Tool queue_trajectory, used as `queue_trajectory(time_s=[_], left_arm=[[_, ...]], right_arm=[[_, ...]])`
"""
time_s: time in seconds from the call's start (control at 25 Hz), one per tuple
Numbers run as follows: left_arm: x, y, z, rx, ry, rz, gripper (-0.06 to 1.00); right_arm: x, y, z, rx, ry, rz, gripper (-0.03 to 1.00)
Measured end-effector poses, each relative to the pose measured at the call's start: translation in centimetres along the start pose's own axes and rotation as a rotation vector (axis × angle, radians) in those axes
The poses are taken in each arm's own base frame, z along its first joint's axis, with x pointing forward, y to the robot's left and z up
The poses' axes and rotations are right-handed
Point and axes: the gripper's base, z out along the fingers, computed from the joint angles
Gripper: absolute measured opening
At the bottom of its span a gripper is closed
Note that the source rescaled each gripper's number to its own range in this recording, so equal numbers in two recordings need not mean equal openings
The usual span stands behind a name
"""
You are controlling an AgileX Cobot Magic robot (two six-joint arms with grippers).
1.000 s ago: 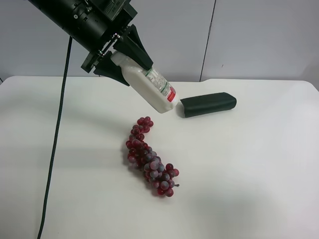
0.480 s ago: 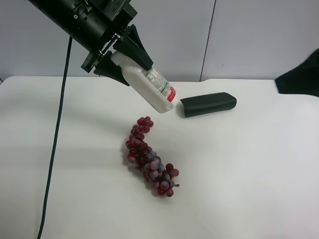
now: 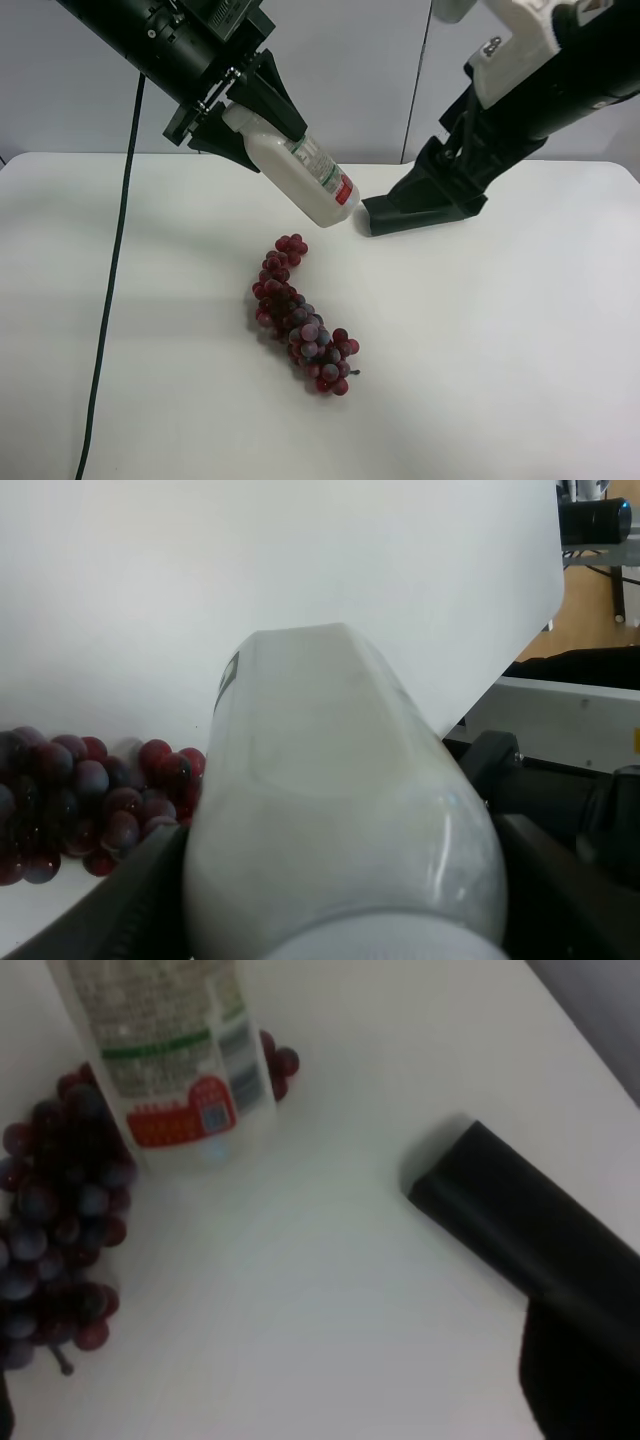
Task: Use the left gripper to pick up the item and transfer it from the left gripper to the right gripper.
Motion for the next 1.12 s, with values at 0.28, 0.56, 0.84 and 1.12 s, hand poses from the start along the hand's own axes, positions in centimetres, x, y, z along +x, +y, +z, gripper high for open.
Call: queue_trajectory(time_s=[0.28, 0.56, 0.84, 1.12], left_arm=[[0.0, 0.0, 0.0, 0.0, 0.0, 0.0, 0.02], [0.0, 0.0, 0.0, 0.0, 0.0, 0.0, 0.02], [0.0, 0.0, 0.0, 0.0, 0.0, 0.021, 0.02], [0.0, 0.0, 0.0, 0.0, 0.0, 0.039, 0.02]], right_arm=[[-1.1, 0.0, 2.4, -0.046, -0.095, -0.038, 1.0], [-1.6, -0.1, 4.3, -0.076, -0.144, -0.072, 1.0], [-1.8, -0.2, 6.4, -0.101, -0.155, -0.067, 1.0], [-1.6, -0.5, 8.5, -0.1, -0.153, -0.056, 1.0]])
